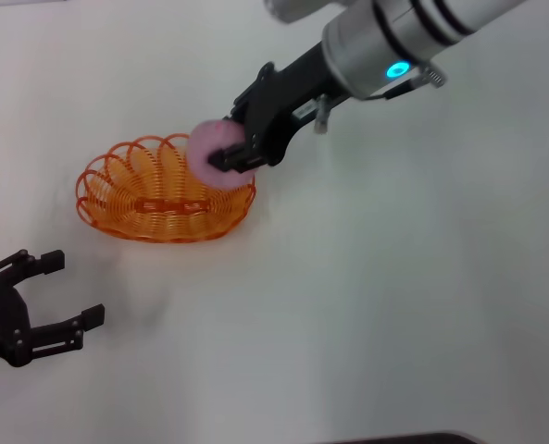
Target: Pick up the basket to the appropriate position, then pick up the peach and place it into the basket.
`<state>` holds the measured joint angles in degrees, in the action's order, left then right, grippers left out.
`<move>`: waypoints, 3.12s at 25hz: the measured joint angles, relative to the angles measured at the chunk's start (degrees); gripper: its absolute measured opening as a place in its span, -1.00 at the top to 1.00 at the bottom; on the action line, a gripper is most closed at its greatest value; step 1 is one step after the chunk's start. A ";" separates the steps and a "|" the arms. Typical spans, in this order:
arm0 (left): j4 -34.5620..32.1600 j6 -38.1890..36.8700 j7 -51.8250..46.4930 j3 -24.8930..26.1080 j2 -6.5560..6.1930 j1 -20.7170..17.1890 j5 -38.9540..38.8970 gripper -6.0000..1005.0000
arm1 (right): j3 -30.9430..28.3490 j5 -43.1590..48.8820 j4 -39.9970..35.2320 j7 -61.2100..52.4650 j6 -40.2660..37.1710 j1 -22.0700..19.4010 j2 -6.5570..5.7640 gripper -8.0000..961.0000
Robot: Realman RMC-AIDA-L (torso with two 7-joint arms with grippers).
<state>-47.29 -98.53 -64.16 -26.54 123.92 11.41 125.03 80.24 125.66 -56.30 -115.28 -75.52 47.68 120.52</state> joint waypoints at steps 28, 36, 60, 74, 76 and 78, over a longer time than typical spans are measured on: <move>-0.06 0.07 -0.01 0.08 -0.08 0.15 0.20 -0.86 | 7.06 -7.78 7.96 6.29 9.56 0.71 -0.18 -0.38; -0.01 0.06 -0.06 0.10 -0.09 0.10 0.11 -0.86 | 6.86 -8.13 7.93 6.30 9.60 0.33 -0.23 -0.88; 0.00 0.01 -0.09 0.26 -0.18 1.01 -0.14 -0.86 | -11.96 -15.60 -5.44 18.89 -7.10 -22.94 -0.80 -0.92; 0.68 0.05 -0.09 0.63 -0.17 1.18 -0.14 -0.86 | -15.54 -22.18 8.47 40.54 -12.34 -27.46 -0.74 -0.91; 0.72 0.03 -0.09 0.67 -0.17 1.09 -0.14 -0.86 | -15.75 -22.38 10.85 42.80 -13.07 -27.64 -0.70 -0.91; 0.78 0.03 -0.09 0.70 -0.15 1.00 -0.07 -0.86 | -15.83 -22.60 12.90 44.68 -13.36 -27.85 -0.67 -0.91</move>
<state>-46.50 -98.50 -64.24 -25.84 123.77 12.41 124.96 64.41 103.06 -43.41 -70.60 -88.88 19.83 119.85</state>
